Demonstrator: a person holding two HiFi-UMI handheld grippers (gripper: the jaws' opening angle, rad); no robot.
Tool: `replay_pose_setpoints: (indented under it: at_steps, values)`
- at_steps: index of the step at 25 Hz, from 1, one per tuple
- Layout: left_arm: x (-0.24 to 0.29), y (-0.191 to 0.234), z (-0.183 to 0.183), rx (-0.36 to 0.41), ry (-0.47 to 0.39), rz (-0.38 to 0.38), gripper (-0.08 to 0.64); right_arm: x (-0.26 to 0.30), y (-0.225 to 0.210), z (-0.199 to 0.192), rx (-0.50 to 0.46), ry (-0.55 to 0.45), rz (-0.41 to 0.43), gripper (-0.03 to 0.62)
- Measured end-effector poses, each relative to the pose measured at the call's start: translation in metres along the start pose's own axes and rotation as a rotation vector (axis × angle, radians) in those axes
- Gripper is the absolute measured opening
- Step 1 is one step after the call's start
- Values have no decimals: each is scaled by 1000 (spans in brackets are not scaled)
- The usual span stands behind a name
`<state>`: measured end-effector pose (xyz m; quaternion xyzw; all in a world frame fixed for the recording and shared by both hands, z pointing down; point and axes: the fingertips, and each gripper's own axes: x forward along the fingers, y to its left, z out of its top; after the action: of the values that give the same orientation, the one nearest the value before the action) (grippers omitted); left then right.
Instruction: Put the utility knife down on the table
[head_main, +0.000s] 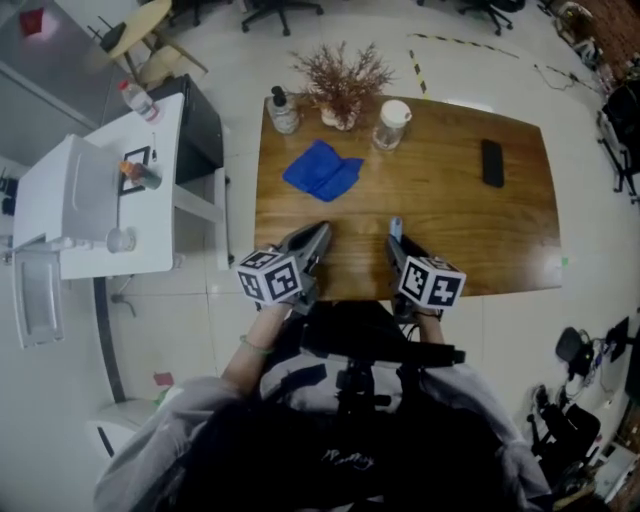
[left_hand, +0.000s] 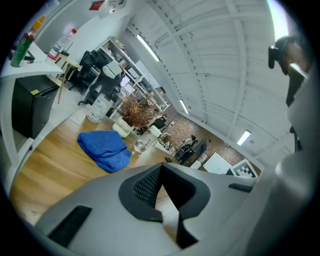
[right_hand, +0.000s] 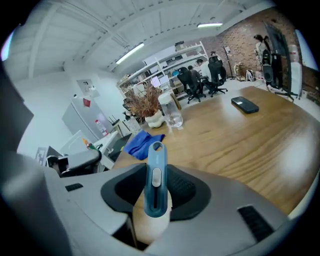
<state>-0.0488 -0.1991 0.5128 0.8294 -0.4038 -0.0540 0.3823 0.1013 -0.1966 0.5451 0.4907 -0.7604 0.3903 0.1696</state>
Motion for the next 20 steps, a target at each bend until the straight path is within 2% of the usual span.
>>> replay_pose_setpoints:
  at_steps: [3,5,8,12,16,20]
  values:
    - [8,-14,-1,10,-2,-46,5,-22,5,11,12,-43,27,141]
    - [10,-20,-3,48,6,-56,5,-31,5,13,22,-61,43,141]
    - [11,-23,0,110,1,-37,5,-33,1,12,21,-63,43,141]
    - [11,-24,-3,197,34,16,5,-35,-4,10,10,-55,30,141]
    - [11,-27,3,181,-10,9,5,-33,-4,9,-6,-45,30,141]
    - [9,-25,0,171,-5,18,5,-30,-4,6,-6,-31,42,140]
